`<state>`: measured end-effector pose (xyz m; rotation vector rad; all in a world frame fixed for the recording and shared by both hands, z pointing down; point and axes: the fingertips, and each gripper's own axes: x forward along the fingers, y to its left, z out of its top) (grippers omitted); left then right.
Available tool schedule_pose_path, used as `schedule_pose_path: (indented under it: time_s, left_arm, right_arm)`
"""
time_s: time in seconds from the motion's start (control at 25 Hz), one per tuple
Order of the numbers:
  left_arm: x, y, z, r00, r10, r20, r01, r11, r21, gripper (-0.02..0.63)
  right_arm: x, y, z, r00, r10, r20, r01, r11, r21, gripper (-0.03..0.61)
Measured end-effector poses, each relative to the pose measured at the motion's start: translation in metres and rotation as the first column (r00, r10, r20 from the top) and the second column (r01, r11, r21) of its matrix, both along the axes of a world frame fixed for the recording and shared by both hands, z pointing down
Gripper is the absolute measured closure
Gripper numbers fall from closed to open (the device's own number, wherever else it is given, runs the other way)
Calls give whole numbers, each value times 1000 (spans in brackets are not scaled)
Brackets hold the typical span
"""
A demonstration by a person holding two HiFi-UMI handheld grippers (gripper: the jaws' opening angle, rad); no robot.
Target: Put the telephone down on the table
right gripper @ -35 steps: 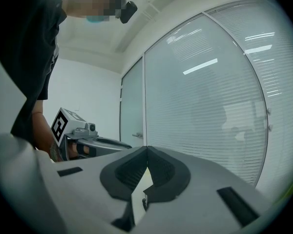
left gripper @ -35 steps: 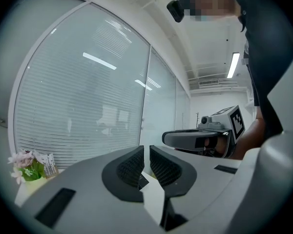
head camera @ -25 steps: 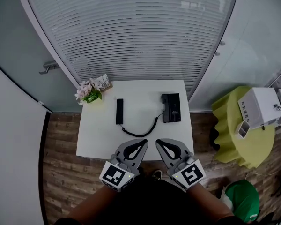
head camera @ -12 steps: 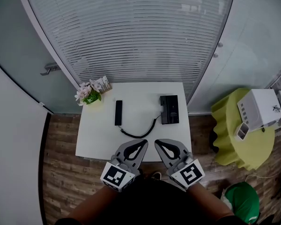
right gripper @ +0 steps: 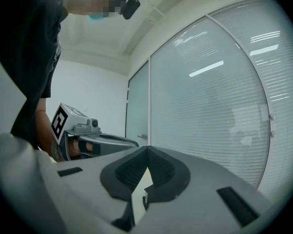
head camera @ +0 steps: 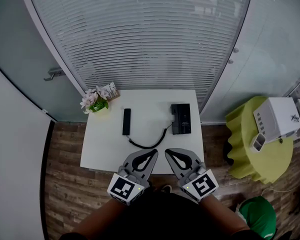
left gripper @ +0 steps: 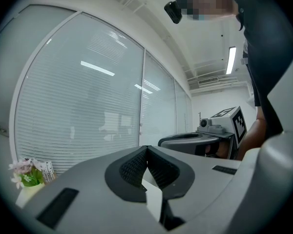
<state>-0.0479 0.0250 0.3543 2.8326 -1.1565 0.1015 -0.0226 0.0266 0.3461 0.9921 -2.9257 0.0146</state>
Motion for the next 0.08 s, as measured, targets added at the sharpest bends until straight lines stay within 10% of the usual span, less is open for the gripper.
schedule_pose_path:
  time_s: [0.08]
  left_arm:
    - [-2, -1, 1, 1000, -8, 5, 8, 1000, 2, 604]
  right_arm:
    - [-1, -1, 1, 1000, 0, 2, 0, 1000, -3, 557]
